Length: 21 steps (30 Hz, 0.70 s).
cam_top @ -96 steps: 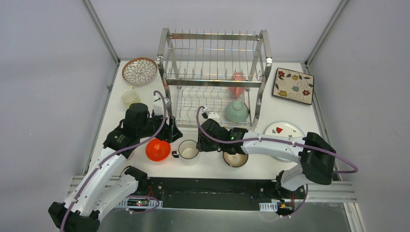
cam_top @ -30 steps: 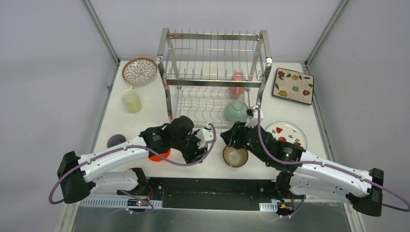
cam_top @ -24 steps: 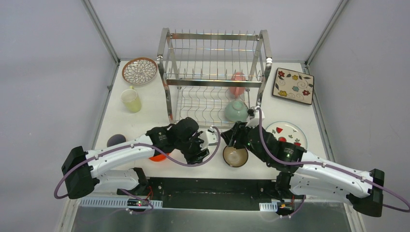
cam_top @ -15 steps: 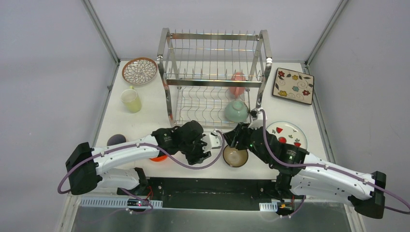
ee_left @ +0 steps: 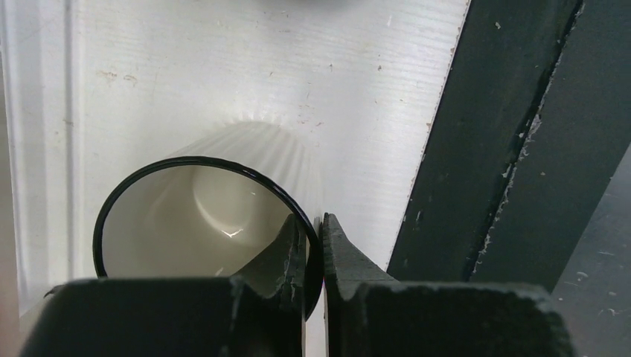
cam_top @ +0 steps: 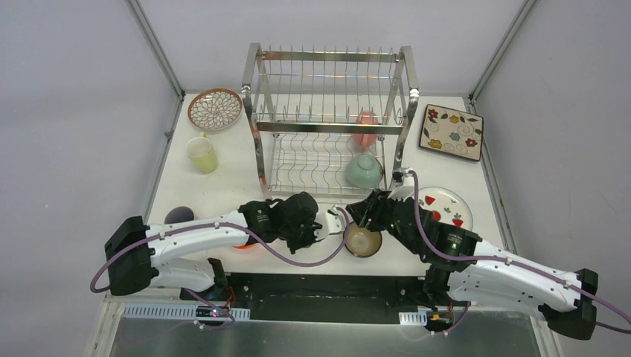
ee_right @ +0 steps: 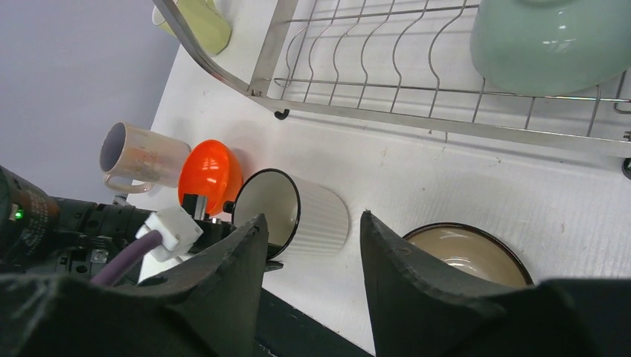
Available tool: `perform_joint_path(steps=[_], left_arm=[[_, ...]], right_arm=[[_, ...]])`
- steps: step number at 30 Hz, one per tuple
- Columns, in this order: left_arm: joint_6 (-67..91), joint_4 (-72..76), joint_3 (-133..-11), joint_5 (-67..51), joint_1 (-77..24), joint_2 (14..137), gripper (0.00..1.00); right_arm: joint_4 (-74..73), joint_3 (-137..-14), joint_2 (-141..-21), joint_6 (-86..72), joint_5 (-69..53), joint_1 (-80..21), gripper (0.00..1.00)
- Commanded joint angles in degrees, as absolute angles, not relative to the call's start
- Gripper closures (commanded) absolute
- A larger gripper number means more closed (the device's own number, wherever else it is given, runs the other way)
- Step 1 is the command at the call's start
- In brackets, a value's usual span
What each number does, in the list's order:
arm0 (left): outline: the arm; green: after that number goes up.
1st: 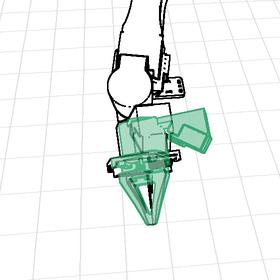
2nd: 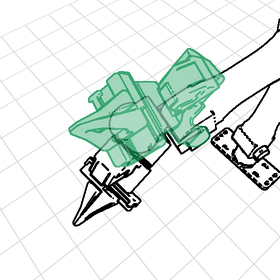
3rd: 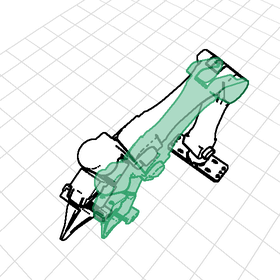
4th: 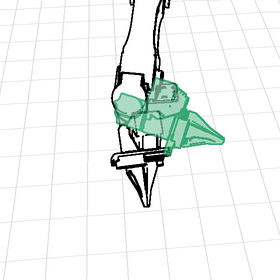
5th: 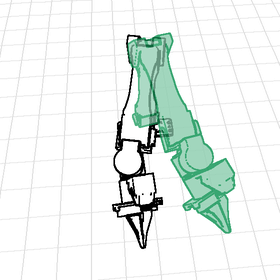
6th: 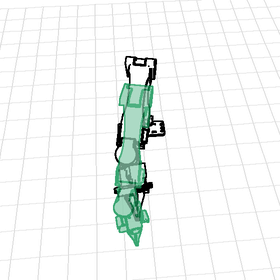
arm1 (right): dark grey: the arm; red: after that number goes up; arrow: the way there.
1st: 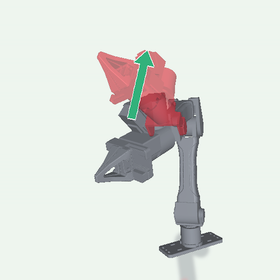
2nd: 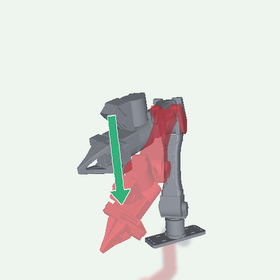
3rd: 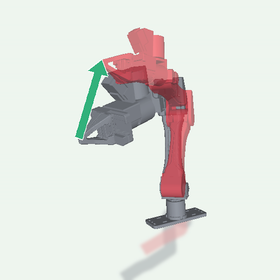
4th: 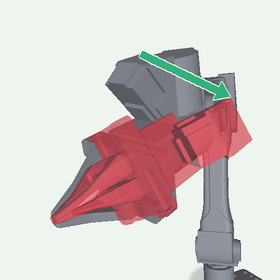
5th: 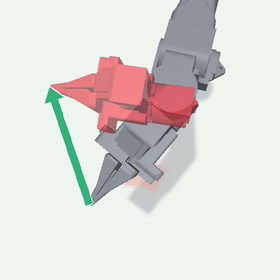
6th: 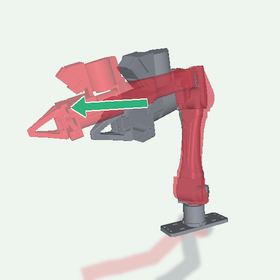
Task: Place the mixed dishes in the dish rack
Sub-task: Pick up the cup at the center of the board.
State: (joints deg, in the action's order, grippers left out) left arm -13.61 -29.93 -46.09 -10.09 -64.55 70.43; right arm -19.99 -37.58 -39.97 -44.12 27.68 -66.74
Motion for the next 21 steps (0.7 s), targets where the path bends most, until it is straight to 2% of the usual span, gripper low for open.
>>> perform_joint_path(steps=[1,14,21], left_arm=[[-9.88,-27.21,-47.76,-7.69,-65.13,64.67,1.00],[6.72,-16.87,-46.53,-6.13,-61.79,50.43,1.00],[18.01,-12.64,-45.49,1.90,-60.84,42.75,1.00]], right_arm=[[-17.64,-37.62,-39.46,-43.99,28.05,-66.64,0.48],[-6.12,-33.69,-38.07,-37.85,18.63,-66.71,0.37],[3.44,-29.72,-33.95,-34.76,11.77,-66.71,0.32]])
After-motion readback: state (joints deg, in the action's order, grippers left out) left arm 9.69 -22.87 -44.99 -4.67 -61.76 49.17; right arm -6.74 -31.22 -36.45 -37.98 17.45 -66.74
